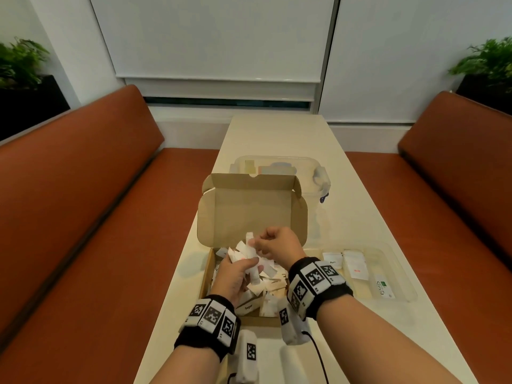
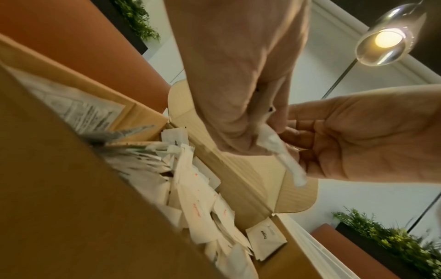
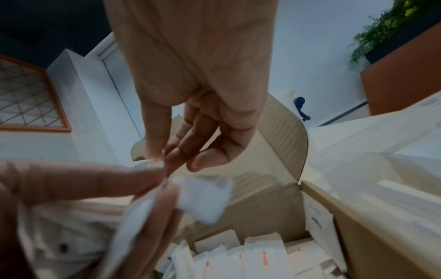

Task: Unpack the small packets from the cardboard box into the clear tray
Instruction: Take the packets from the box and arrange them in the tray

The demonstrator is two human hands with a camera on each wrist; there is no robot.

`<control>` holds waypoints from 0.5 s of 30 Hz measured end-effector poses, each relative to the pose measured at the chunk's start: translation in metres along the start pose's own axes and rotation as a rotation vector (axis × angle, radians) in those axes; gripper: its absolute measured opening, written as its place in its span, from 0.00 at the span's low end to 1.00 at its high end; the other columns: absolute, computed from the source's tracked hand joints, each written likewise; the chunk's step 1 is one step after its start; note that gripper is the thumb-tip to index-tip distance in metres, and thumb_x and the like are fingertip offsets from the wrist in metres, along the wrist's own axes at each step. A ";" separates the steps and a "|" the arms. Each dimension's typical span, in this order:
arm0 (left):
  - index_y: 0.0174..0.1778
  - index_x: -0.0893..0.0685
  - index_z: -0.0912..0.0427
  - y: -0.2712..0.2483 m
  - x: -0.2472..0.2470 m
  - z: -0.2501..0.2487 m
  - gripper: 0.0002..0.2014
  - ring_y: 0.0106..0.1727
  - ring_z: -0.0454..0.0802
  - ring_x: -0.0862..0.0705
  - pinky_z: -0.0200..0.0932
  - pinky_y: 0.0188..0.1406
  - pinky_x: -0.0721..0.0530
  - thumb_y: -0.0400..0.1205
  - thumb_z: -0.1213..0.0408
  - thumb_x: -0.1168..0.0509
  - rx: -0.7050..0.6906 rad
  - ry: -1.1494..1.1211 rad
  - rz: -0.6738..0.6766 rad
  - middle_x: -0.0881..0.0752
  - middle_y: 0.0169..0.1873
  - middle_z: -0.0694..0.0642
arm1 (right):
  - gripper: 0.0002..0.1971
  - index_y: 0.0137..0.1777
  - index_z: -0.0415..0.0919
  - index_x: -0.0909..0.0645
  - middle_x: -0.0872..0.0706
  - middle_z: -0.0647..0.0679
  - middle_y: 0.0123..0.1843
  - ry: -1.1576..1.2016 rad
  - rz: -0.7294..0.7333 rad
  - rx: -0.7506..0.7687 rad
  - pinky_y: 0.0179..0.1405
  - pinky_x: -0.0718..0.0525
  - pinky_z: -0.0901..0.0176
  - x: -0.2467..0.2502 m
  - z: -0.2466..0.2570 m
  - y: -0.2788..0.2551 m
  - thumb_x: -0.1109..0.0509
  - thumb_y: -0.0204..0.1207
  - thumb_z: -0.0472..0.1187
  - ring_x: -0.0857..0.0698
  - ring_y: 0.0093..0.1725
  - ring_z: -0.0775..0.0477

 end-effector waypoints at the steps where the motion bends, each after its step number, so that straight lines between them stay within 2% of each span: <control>1: 0.62 0.20 0.65 0.001 0.002 0.000 0.16 0.45 0.56 0.10 0.45 0.38 0.12 0.78 0.78 0.34 0.003 0.008 -0.023 0.10 0.48 0.63 | 0.11 0.40 0.37 0.17 0.14 0.49 0.35 0.005 -0.019 -0.009 0.35 0.16 0.61 0.002 -0.001 0.001 0.26 0.74 0.46 0.19 0.30 0.54; 3: 0.66 0.22 0.67 0.003 0.007 0.000 0.18 0.51 0.61 0.12 0.49 0.41 0.14 0.80 0.77 0.36 0.006 0.017 -0.068 0.12 0.54 0.66 | 0.10 0.37 0.41 0.19 0.14 0.48 0.36 -0.057 -0.068 -0.044 0.31 0.16 0.63 0.006 -0.007 0.005 0.30 0.77 0.45 0.20 0.27 0.54; 5: 0.68 0.24 0.71 0.005 0.012 0.001 0.19 0.50 0.62 0.14 0.51 0.44 0.15 0.80 0.76 0.36 0.019 0.000 -0.118 0.15 0.55 0.69 | 0.07 0.41 0.40 0.20 0.14 0.44 0.40 -0.241 -0.077 -0.100 0.38 0.13 0.58 0.008 -0.015 0.011 0.33 0.80 0.39 0.18 0.30 0.50; 6: 0.67 0.24 0.72 0.005 0.015 0.002 0.19 0.47 0.61 0.13 0.52 0.42 0.15 0.80 0.74 0.36 0.028 -0.017 -0.130 0.14 0.52 0.69 | 0.05 0.44 0.38 0.19 0.14 0.41 0.44 -0.341 -0.053 -0.126 0.44 0.12 0.56 0.007 -0.019 0.014 0.36 0.80 0.36 0.16 0.35 0.46; 8: 0.63 0.22 0.71 0.005 0.016 0.004 0.15 0.35 0.56 0.13 0.46 0.32 0.14 0.81 0.72 0.37 0.047 -0.059 -0.129 0.13 0.40 0.66 | 0.09 0.53 0.31 0.18 0.14 0.37 0.53 -0.526 0.026 -0.157 0.54 0.13 0.52 -0.001 -0.028 0.018 0.38 0.80 0.32 0.13 0.49 0.40; 10: 0.58 0.22 0.66 0.004 0.018 0.004 0.10 0.28 0.52 0.14 0.41 0.23 0.16 0.81 0.71 0.39 0.066 -0.098 -0.125 0.14 0.32 0.63 | 0.13 0.61 0.32 0.18 0.15 0.38 0.60 -0.696 0.105 -0.154 0.61 0.16 0.53 -0.010 -0.034 0.018 0.38 0.80 0.31 0.15 0.59 0.40; 12: 0.57 0.23 0.65 0.003 0.021 0.003 0.09 0.26 0.51 0.14 0.40 0.21 0.16 0.81 0.72 0.40 0.071 -0.113 -0.128 0.15 0.31 0.63 | 0.15 0.64 0.34 0.20 0.16 0.39 0.63 -0.815 0.176 -0.138 0.62 0.19 0.55 -0.019 -0.038 0.017 0.38 0.80 0.31 0.17 0.62 0.40; 15: 0.52 0.21 0.69 0.004 0.027 0.002 0.08 0.22 0.50 0.19 0.39 0.20 0.20 0.79 0.75 0.41 0.056 -0.078 -0.142 0.19 0.26 0.60 | 0.16 0.67 0.34 0.22 0.19 0.38 0.66 -0.908 0.273 -0.154 0.63 0.21 0.54 -0.030 -0.045 0.018 0.37 0.80 0.32 0.19 0.65 0.40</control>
Point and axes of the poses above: each hand's wrist, its own y-axis towards the middle knuckle, its own x-axis out of the back of the hand, z = x × y, the point moved 6 cm from there along y, towards the middle knuckle
